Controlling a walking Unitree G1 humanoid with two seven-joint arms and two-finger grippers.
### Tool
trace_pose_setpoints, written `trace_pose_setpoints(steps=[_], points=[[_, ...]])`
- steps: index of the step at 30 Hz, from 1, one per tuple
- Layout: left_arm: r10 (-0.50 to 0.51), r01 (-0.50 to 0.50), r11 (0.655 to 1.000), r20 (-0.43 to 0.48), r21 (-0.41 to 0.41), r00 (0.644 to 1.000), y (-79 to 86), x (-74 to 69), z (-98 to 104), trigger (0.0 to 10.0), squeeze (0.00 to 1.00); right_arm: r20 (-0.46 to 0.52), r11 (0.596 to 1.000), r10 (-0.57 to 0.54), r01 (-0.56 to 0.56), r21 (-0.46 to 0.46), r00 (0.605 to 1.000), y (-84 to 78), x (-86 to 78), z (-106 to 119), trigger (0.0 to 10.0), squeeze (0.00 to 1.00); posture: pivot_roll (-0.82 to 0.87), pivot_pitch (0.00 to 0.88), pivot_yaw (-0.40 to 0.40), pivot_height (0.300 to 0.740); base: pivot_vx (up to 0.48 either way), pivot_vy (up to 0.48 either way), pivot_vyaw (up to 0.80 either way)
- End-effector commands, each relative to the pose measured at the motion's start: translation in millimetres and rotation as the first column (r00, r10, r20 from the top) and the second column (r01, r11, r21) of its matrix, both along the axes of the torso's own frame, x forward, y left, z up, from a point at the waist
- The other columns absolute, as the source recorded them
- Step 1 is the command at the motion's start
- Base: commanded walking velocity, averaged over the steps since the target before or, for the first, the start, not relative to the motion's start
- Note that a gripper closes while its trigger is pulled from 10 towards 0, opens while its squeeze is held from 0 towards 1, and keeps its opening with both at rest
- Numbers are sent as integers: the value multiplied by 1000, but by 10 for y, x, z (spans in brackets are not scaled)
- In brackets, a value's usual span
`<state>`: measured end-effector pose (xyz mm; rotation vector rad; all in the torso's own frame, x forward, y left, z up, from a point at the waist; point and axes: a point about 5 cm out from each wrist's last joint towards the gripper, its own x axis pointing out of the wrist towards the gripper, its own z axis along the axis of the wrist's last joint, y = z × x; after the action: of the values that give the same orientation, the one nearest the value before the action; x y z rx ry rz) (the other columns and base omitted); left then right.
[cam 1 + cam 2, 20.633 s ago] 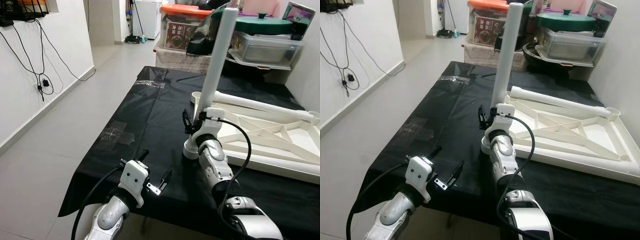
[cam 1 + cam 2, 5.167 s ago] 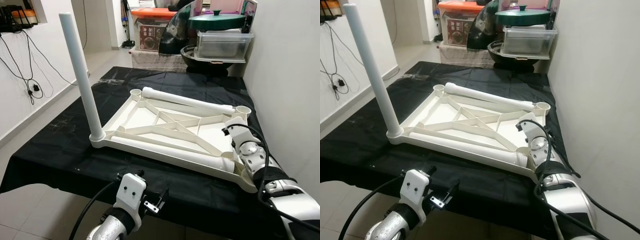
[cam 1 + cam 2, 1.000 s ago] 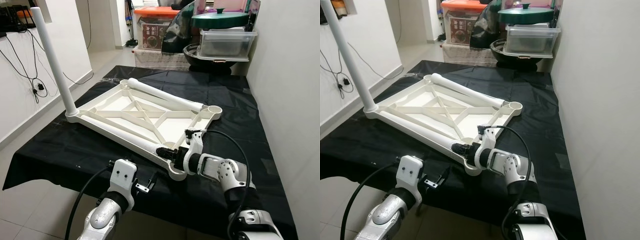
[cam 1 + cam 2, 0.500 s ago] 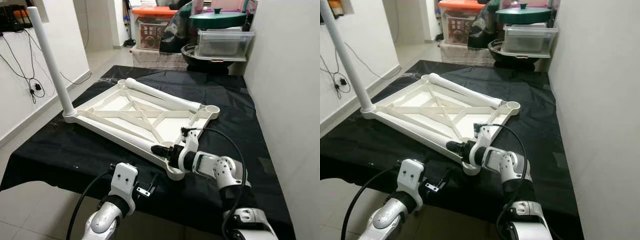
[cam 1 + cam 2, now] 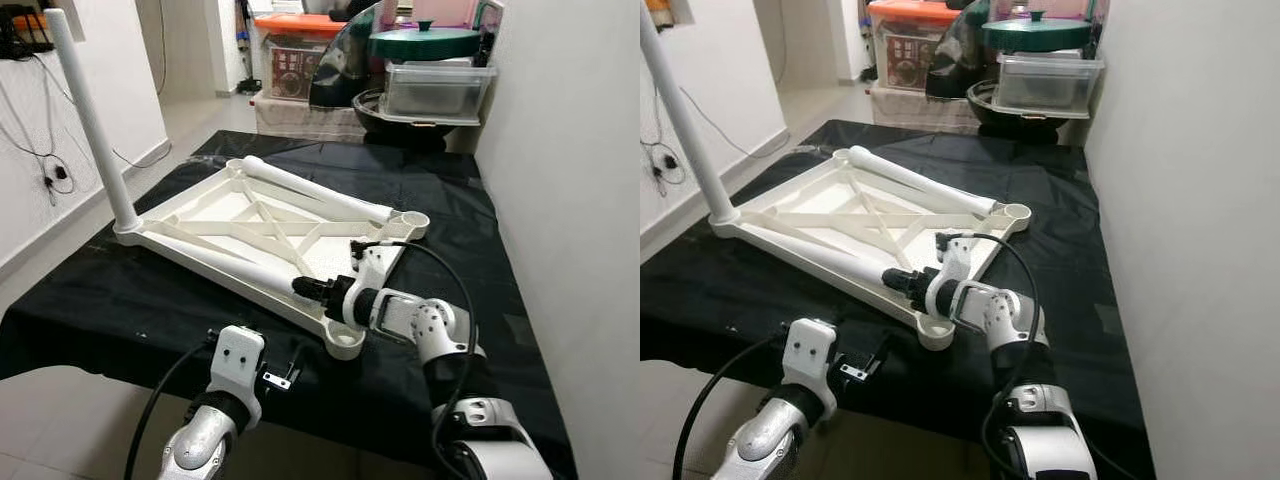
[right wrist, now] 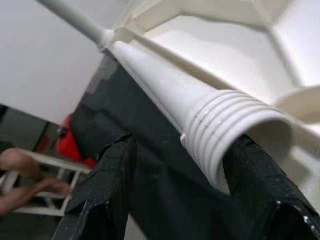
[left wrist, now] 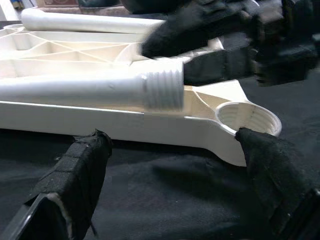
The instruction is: Building children table
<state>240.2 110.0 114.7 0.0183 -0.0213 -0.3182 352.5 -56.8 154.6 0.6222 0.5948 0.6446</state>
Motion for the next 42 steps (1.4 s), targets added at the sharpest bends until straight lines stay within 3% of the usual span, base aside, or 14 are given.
trace_pose_setpoints(steps=[1,10,11,18,22,28,29,30,32,33,34,38,39,42], points=[[16,-16,1000,9,12,1000,27,-25,8,10000,0,62,991,64,-71,117,996,174,16,226,10000,0,127,0,-104,740,0,0,0],[30,-31,999,15,18,999,66,-22,14,10000,0,141,979,82,-106,175,987,299,49,458,10000,0,129,0,-106,740,0,0,0],[31,-31,999,18,22,999,71,-17,17,10000,0,164,979,78,-107,174,983,299,52,484,0,0,130,0,-103,740,0,0,0],[34,-35,999,25,27,999,86,1,27,10000,0,168,984,48,-75,163,985,241,79,455,0,0,130,0,-101,740,0,0,0],[41,-42,999,32,23,999,106,41,40,10000,0,171,976,-37,-1,218,985,-90,162,423,0,0,129,0,-101,740,0,0,0],[42,-43,999,29,12,999,109,47,42,10000,0,195,970,-31,-18,243,980,-172,157,439,0,0,129,0,-99,740,0,0,0],[44,-44,999,26,-1,999,114,55,46,10000,0,228,960,-18,-48,277,973,-274,137,461,0,0,127,0,-97,740,0,0,0],[44,-44,999,26,-1,999,114,55,46,10000,0,228,960,-18,-48,277,973,-274,137,461,0,0,127,0,-97,740,0,0,0],[61,-59,995,14,-81,998,142,97,94,10000,0,285,935,-14,-88,343,958,-647,62,390,0,0,124,0,-95,740,0,0,0],[78,-77,977,0,-199,997,184,134,161,10000,129,289,924,-12,-100,370,957,-805,5,319,0,0,122,0,-87,740,0,0,0],[101,-99,937,-12,-335,995,239,172,240,10000,1000,291,913,-6,-113,391,957,-903,-48,266,0,0,121,0,-91,740,0,0,0],[101,-99,937,-12,-335,995,239,172,240,10000,1000,291,913,-6,-113,391,957,-903,-48,266,0,0,121,0,-91,740,0,0,0],[124,-114,854,-14,-507,992,352,214,342,10000,1000,287,899,8,-132,416,958,-969,-113,210,0,0,121,0,-87,740,0,0,0],[124,-114,854,-14,-507,992,352,214,342,10000,1000,287,899,8,-132,416,958,-969,-113,210,0,0,121,0,-87,740,0,0,0]])
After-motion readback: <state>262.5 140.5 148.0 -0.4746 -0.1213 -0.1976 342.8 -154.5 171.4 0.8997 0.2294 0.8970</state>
